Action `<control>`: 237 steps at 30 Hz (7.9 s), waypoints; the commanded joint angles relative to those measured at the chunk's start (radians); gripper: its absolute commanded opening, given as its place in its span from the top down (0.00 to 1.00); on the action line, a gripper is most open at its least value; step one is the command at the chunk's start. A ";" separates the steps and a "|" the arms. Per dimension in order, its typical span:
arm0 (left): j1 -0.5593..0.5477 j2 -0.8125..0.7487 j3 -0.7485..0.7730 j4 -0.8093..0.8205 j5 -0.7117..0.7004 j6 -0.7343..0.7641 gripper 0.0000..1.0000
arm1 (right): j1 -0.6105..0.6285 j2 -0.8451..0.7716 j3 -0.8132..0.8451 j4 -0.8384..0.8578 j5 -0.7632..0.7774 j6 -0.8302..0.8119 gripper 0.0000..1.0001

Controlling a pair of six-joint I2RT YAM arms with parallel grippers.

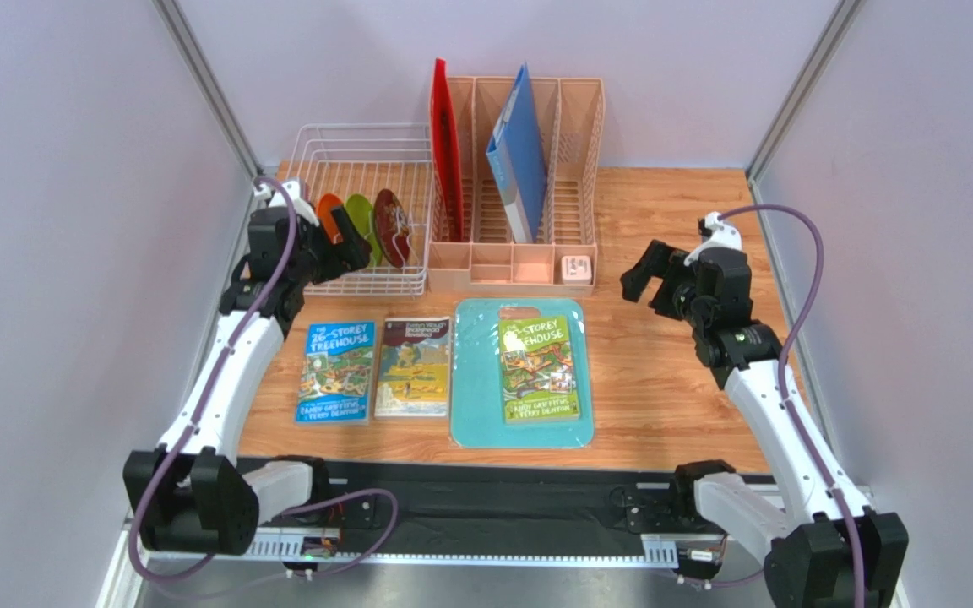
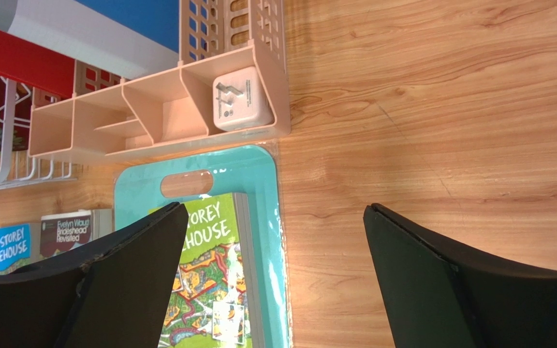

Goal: Unload the plates from the dish rack

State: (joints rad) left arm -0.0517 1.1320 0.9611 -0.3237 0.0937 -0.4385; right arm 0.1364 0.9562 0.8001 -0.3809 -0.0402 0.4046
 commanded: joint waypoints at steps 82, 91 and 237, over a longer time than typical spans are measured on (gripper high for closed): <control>-0.356 0.183 0.181 0.149 0.008 -0.158 1.00 | 0.184 0.253 0.139 0.172 -0.323 0.079 0.00; -0.444 0.129 0.001 0.383 0.098 -0.293 1.00 | 0.278 0.348 0.105 0.307 -0.334 0.164 0.01; -0.181 0.108 0.138 0.115 -0.105 -0.044 1.00 | 0.026 0.016 0.013 0.011 -0.208 0.077 0.25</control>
State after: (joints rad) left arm -0.2100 1.3266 1.2098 -0.2409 -0.2321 -0.3496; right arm 0.1135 1.0130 0.8074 -0.5098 -0.0826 0.4637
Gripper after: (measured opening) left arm 0.040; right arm 0.746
